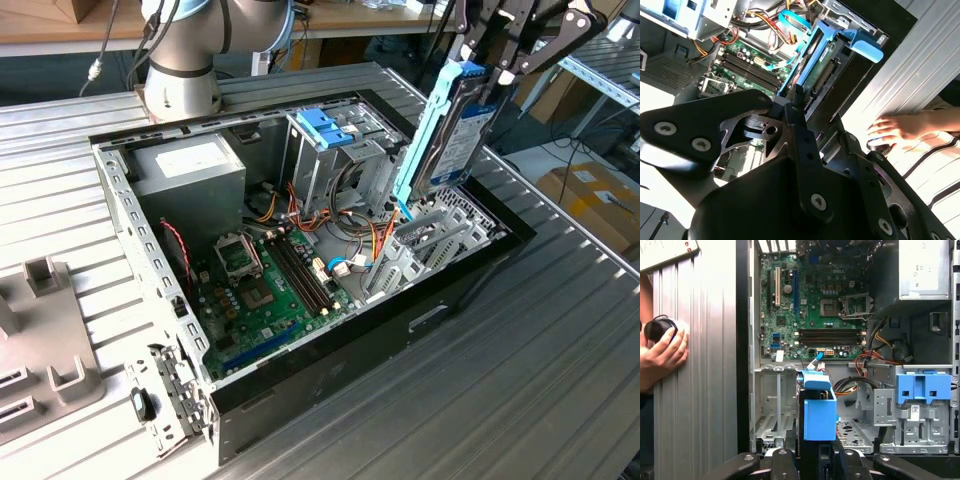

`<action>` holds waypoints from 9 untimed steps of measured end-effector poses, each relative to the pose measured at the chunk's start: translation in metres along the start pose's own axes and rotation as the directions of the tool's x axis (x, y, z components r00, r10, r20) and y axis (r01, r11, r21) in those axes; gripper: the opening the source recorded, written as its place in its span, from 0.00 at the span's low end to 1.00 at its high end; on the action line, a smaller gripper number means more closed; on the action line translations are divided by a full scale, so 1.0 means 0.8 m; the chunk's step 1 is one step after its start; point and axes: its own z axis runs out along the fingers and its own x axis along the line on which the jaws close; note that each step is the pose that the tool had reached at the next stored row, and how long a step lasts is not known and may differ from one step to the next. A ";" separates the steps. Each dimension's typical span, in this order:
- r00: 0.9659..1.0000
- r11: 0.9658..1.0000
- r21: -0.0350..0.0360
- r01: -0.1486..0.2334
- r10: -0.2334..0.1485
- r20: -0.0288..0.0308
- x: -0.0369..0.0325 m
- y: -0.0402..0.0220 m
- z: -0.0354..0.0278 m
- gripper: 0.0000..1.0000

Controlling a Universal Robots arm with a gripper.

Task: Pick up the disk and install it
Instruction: 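Pick up the disk, then insert the disk into the insertion slot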

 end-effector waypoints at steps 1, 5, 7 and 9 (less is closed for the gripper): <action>1.000 1.000 0.000 0.000 0.000 0.000 0.0028 0.0001 0.0011 0.35; 1.000 1.000 0.000 0.000 0.000 0.000 0.0134 0.0002 0.0096 0.35; 1.000 1.000 0.000 0.000 0.000 0.000 0.0198 0.0002 0.0165 0.35; 1.000 1.000 0.000 0.000 0.000 0.000 0.0235 0.0003 0.0216 0.35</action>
